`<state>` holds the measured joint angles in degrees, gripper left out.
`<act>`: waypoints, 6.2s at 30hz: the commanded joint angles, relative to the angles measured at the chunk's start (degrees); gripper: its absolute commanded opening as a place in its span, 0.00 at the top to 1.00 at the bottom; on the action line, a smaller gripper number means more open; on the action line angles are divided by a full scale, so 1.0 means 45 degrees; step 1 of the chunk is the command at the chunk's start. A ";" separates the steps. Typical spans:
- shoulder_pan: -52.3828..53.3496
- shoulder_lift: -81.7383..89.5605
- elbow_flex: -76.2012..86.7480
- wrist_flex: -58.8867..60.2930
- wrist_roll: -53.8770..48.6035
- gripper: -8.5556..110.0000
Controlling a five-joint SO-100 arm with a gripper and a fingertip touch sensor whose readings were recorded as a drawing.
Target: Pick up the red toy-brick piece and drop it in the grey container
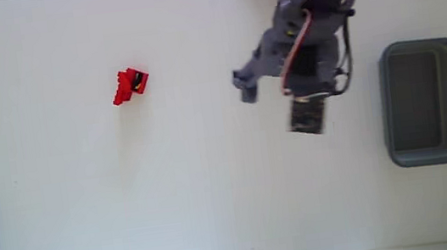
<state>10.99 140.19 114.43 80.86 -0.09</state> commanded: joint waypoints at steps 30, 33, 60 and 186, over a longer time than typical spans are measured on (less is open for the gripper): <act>0.6114 0.0429 0.0027 0.0245 0.0020 0.00; 0.6640 0.0429 0.0027 0.0245 0.0020 0.00; 0.9405 0.0429 0.0027 0.0245 0.0020 0.00; 1.0086 -1.0911 -0.4067 -0.7001 0.0020 0.00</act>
<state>55.63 89.03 95.62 50.71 -0.26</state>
